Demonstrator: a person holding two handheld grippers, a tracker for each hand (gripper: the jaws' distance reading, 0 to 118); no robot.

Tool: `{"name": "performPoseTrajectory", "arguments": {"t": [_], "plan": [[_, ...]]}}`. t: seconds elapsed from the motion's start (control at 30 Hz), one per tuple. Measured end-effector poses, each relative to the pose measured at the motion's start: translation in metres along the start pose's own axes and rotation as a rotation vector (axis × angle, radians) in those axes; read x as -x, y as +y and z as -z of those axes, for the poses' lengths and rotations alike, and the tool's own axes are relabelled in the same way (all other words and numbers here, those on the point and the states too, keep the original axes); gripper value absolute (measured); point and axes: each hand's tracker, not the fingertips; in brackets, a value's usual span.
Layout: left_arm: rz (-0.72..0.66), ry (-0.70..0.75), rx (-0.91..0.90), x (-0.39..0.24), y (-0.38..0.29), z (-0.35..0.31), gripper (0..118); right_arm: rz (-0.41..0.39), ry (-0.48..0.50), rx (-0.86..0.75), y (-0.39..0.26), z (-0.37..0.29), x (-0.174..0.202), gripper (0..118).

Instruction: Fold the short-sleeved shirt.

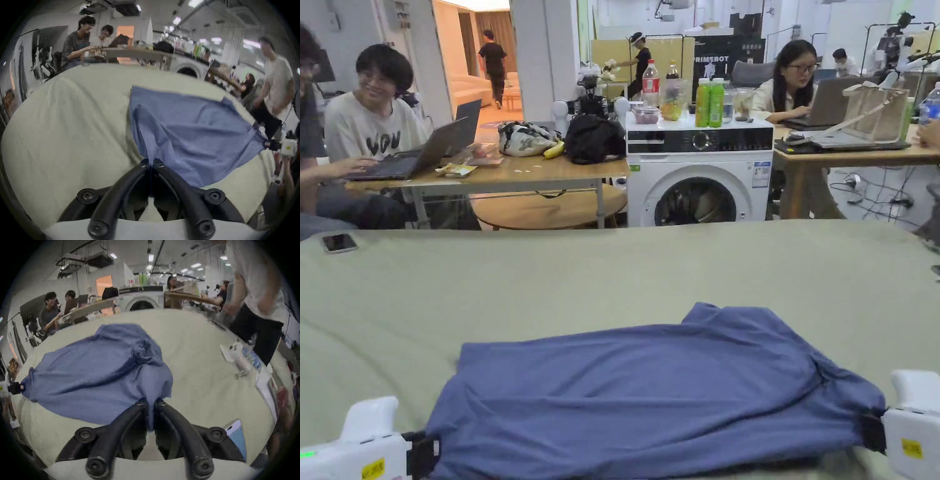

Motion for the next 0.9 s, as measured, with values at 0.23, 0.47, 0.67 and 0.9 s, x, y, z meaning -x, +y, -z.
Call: {"name": "performPoseTrajectory", "arguments": {"t": [0.23,0.47,0.67,0.9], "plan": [[0.125,-0.016,0.007,0.004,-0.030,-0.070,0,0.023,0.034,0.030,-0.035,-0.063,-0.018,4],[0.045,-0.053,0.073,0.020,-0.094,-0.089,0,0.015,0.039,0.109,-0.115,-0.084,-0.019,4],[-0.019,-0.112,-0.046,0.019,-0.105,-0.099,67,0.007,0.082,0.047,-0.130,-0.093,-0.020,63],[0.152,-0.043,-0.240,-0.045,-0.062,-0.117,67,-0.023,0.164,-0.102,-0.089,-0.108,0.021,63]]}}
